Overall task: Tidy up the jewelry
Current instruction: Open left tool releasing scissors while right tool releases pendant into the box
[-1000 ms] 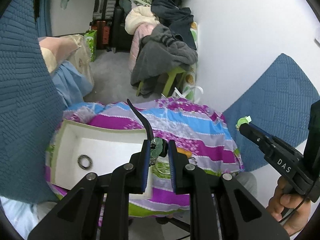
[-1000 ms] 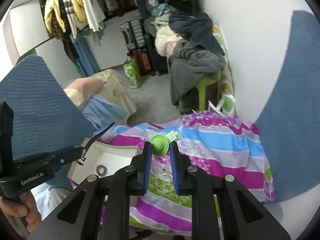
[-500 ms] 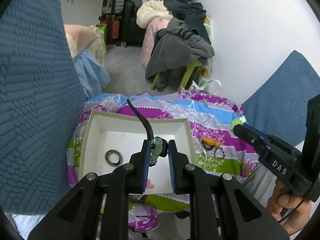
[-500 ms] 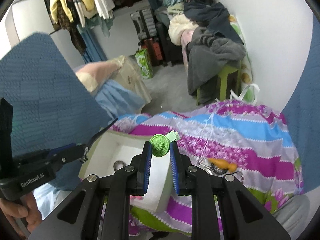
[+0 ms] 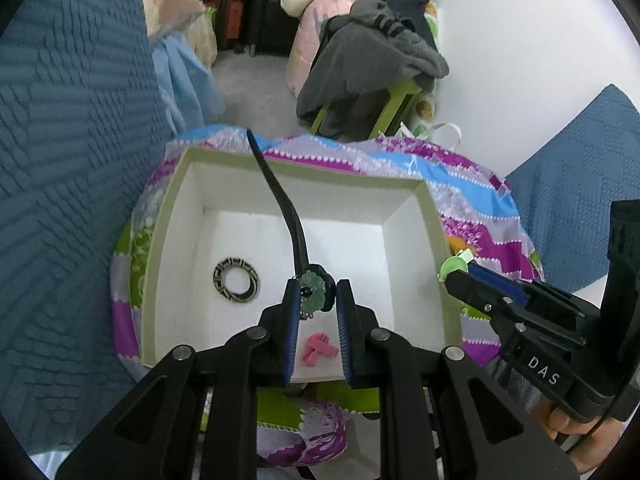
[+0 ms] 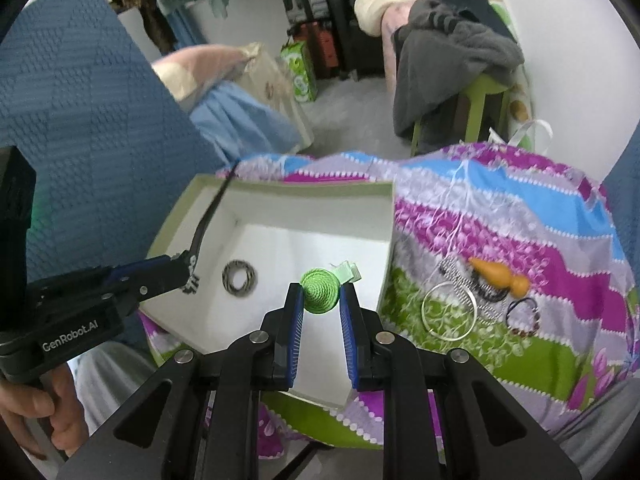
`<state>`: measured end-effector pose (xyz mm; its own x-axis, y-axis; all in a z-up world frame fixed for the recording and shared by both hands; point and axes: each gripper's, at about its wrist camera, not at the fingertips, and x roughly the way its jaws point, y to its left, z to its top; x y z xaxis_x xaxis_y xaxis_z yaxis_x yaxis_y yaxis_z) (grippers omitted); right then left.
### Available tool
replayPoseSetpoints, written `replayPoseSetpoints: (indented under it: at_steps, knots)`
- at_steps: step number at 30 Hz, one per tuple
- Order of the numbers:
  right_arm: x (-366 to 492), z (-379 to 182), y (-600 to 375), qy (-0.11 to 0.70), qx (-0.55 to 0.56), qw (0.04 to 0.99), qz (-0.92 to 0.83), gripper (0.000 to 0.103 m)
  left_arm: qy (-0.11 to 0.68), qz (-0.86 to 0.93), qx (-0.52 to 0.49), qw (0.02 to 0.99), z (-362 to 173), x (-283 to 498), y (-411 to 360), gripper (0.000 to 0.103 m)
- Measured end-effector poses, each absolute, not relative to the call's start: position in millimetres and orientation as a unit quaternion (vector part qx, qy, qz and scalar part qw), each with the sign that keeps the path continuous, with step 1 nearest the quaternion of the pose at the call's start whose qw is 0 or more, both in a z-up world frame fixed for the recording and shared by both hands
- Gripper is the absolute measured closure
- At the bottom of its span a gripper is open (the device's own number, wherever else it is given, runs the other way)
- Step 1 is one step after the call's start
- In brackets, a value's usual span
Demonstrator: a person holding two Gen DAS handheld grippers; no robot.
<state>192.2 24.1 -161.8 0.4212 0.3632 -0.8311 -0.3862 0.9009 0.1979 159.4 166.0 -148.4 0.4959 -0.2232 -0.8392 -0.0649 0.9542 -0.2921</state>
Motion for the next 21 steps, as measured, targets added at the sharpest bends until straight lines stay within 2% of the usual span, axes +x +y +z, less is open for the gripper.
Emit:
replayPoseSetpoints:
  at_steps: [9,11,12,13,14,17,21]
  knots:
    - [196,-169,20,0.499,-0.004,0.837,0.226,0.085,0.515,-0.038,-0.147,0.844,-159,158,166,0.085]
    - [196,-165,18,0.496,-0.001,0.838,0.226,0.081,0.514,-0.031,-0.149,0.844,-156,156,167,0.084]
    - [196,-161,17,0.493,0.000,0.840,0.226,0.073,0.514,-0.029,-0.150,0.844,-154,155,167,0.084]
    - [196,-158,16,0.490,0.003,0.841,0.228,0.072,0.513,-0.029,-0.149,0.845,-151,154,167,0.084]
    - [195,-154,14,0.487,0.006,0.843,0.231,0.072,0.511,-0.027,-0.148,0.846,-149,153,167,0.083]
    - [192,-143,11,0.477,0.004,0.846,0.239,0.072,0.505,-0.020,-0.148,0.850,-138,149,167,0.064]
    - [188,-120,2,0.451,-0.003,0.857,0.249,0.072,0.488,-0.009,-0.144,0.861,-120,143,163,0.064]
